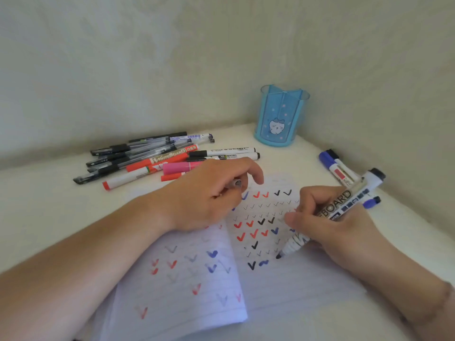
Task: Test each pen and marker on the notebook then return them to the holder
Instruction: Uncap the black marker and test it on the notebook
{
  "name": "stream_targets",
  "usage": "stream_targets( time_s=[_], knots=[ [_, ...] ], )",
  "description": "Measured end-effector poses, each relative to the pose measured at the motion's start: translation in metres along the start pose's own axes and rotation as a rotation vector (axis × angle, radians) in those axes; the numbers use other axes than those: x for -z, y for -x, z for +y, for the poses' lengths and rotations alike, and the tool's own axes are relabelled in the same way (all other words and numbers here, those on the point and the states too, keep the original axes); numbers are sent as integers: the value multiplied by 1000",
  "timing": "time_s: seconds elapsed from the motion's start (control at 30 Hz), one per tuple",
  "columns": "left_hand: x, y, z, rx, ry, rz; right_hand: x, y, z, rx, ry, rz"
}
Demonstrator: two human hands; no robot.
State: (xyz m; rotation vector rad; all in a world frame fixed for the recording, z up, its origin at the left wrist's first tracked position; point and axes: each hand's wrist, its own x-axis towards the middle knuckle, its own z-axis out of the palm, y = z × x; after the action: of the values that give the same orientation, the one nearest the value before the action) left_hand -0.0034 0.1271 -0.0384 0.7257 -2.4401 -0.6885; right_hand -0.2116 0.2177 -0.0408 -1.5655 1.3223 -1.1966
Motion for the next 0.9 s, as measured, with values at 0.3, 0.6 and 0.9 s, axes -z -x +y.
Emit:
stream_targets(
  time_s=[0.3,0.6,0.9],
  knots=[
    [-2,-5,-3,-70,-117,52,0,0,3,36,123,-11],
    [-2,-5,3,-2,103,126,7,-6,-7,73,-333,133],
    [-4,-5,11,-8,109,115,10,-7,-5,65,-298,43]
  ],
)
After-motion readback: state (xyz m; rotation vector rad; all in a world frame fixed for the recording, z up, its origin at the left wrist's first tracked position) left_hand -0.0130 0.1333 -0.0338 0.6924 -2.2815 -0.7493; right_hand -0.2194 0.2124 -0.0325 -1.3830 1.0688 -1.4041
